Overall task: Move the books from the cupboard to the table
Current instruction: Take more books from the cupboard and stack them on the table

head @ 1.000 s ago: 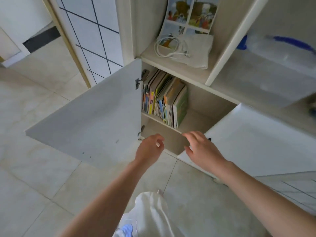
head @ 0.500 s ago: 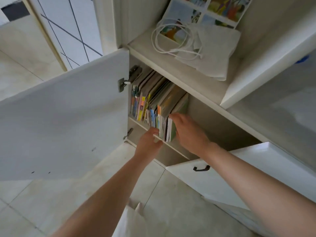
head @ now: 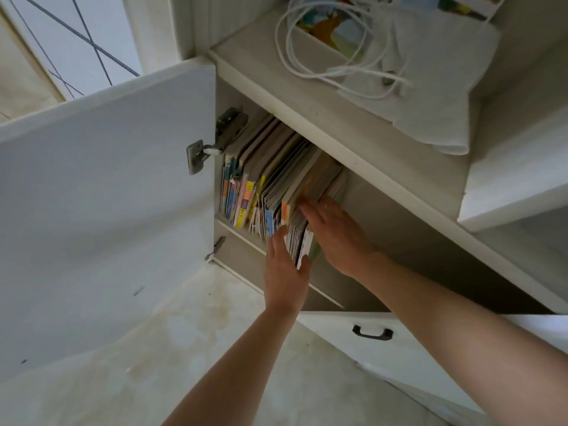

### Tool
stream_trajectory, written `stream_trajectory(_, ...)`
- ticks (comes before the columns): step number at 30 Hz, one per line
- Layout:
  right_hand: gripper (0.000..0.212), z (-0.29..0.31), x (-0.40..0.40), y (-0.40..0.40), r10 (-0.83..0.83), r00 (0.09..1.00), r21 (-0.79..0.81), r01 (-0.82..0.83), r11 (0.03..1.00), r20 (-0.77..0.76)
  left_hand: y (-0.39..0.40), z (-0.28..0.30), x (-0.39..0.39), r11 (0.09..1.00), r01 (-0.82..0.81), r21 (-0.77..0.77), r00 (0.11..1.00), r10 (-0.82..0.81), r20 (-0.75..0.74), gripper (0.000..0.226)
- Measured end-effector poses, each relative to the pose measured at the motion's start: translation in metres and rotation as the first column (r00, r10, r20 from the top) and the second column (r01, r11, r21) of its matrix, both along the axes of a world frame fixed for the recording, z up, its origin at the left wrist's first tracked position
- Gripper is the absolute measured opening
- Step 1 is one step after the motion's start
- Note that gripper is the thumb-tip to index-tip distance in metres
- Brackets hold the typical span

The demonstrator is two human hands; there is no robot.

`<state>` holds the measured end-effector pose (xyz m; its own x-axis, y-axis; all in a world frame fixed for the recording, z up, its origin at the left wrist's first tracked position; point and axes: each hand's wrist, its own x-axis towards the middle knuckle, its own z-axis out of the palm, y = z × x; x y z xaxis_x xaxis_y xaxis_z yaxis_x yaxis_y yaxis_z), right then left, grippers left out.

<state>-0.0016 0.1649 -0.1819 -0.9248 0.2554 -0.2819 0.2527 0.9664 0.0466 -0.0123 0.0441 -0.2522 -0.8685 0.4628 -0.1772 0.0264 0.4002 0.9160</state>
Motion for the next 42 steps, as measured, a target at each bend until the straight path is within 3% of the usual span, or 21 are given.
stream_trajectory(5,0.082,-0.012,0.001,0.013,0.078,0.994,0.028,-0.076,0.997,-0.081,0.007,-0.015,0.000,0.999,0.017,-0.049,0.997,-0.014,0.075,0.071)
stream_trajectory(10,0.069,-0.016,-0.005,0.022,0.167,0.981,0.102,-0.157,0.982,-0.100,0.012,-0.024,0.007,0.998,-0.009,-0.063,0.999,0.006,-0.047,0.062)
stream_trajectory(18,0.063,-0.017,-0.009,0.032,0.262,0.965,0.160,-0.260,0.952,0.004,0.022,-0.038,0.026,0.997,-0.032,-0.068,0.998,0.029,-0.051,0.068)
stream_trajectory(24,0.053,-0.014,-0.003,0.032,0.208,0.971,0.134,-0.224,0.965,0.121,0.039,-0.045,0.023,0.996,-0.051,-0.076,0.999,0.049,-0.017,0.062)
stream_trajectory(29,0.056,-0.012,0.006,0.026,0.211,0.964,0.120,-0.232,0.965,0.161,0.036,-0.054,0.013,0.994,-0.065,-0.085,0.984,0.050,-0.168,0.048)
stream_trajectory(35,0.066,-0.003,0.015,-0.009,0.320,0.934,0.139,-0.342,0.929,0.162,-0.008,-0.061,0.015,0.992,-0.060,-0.111,0.956,0.025,-0.294,0.050)
stream_trajectory(37,0.063,-0.004,0.018,-0.025,0.317,0.941,0.122,-0.330,0.936,0.118,-0.022,-0.066,0.021,0.994,-0.058,-0.090,0.966,0.033,-0.255,0.056)
stream_trajectory(42,0.069,-0.017,0.024,-0.044,0.304,0.952,0.118,-0.306,0.945,0.029,-0.020,-0.055,0.032,0.978,-0.205,0.040,0.978,0.203,0.055,0.065)
